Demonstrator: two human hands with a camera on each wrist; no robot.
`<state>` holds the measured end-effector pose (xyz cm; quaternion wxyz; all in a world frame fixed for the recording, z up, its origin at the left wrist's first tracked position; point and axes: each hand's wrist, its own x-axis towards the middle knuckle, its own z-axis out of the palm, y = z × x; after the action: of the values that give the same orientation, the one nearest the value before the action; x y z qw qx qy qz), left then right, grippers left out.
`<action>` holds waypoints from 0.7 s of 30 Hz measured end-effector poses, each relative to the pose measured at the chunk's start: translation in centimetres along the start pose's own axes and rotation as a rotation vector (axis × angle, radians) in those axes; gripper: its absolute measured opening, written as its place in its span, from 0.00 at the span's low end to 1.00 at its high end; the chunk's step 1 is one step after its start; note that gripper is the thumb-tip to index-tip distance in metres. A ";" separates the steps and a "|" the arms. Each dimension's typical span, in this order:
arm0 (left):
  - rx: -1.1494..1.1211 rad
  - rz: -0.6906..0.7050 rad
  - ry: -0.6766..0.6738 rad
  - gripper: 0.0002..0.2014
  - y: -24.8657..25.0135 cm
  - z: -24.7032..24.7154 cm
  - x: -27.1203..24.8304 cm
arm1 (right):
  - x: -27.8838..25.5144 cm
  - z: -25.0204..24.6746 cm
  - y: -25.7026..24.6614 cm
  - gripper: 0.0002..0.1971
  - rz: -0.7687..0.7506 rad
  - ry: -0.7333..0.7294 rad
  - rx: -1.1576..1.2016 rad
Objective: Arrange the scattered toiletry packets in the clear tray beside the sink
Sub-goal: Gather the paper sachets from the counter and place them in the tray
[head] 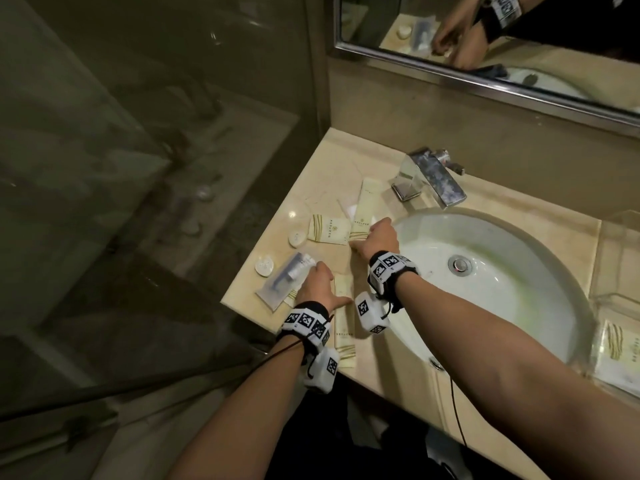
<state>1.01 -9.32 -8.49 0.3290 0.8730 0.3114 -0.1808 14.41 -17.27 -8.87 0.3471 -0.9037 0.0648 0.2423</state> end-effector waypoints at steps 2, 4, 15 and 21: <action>-0.010 -0.012 0.005 0.27 0.0 0.0 -0.1 | -0.2 -0.1 0.2 0.32 -0.009 -0.003 -0.036; -0.017 -0.023 -0.012 0.25 0.2 -0.1 -0.2 | -0.3 -0.6 0.3 0.22 -0.022 -0.039 -0.042; -0.159 -0.083 -0.037 0.22 1.8 -0.7 -1.3 | -1.7 -5.6 3.2 0.05 0.028 -0.189 0.472; -0.304 -0.052 -0.026 0.21 3.9 -2.5 -2.1 | -4.4 -10.5 4.4 0.07 -0.085 -0.236 0.562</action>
<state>2.31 -10.78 -3.85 0.4564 0.8023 0.3535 -0.1517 13.45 -27.65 -2.64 0.5984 -0.7398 0.0508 0.3034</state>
